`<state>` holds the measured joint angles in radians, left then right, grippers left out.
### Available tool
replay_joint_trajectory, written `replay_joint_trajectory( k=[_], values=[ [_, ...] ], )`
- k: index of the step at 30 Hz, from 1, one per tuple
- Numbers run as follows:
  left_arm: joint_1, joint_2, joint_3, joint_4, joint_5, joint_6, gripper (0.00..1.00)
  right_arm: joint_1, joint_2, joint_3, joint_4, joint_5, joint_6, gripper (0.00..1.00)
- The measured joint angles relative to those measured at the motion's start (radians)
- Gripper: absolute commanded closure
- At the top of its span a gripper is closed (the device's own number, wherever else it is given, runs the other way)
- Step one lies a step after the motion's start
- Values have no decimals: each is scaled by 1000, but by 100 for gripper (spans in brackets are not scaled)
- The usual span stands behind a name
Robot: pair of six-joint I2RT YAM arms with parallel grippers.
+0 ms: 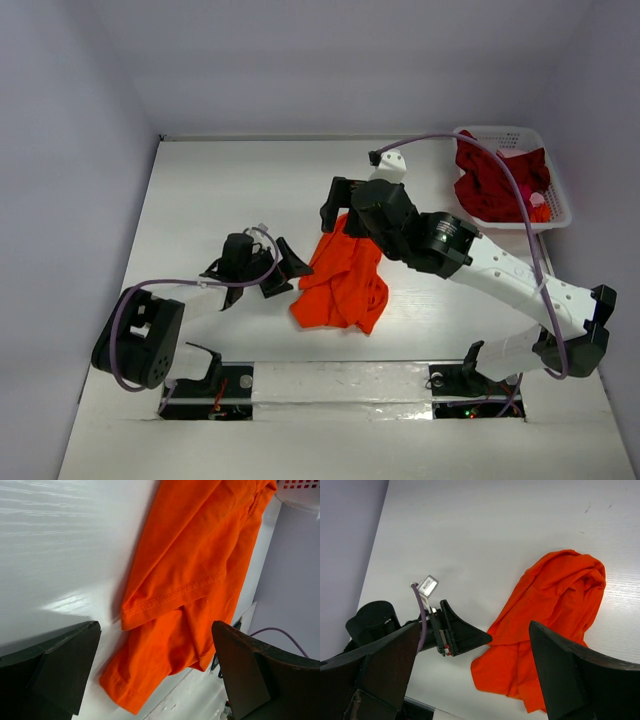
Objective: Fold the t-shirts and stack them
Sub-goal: Flatten out the tshirt
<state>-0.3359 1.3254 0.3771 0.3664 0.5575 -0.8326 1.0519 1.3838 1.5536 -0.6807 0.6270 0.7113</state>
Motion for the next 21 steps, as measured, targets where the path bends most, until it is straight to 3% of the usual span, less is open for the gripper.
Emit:
replay_joint_trajectory(
  k=[14, 20, 21],
  values=[
    [-81, 80, 27, 96, -41, -42, 15, -19, -41, -50, 16, -21, -1, 5],
    [-82, 79, 26, 76, -70, -49, 34, -26, -41, -52, 25, -32, -1, 5],
    [-82, 77, 26, 70, -74, -49, 43, -26, -41, -52, 27, -33, -1, 5]
  ],
)
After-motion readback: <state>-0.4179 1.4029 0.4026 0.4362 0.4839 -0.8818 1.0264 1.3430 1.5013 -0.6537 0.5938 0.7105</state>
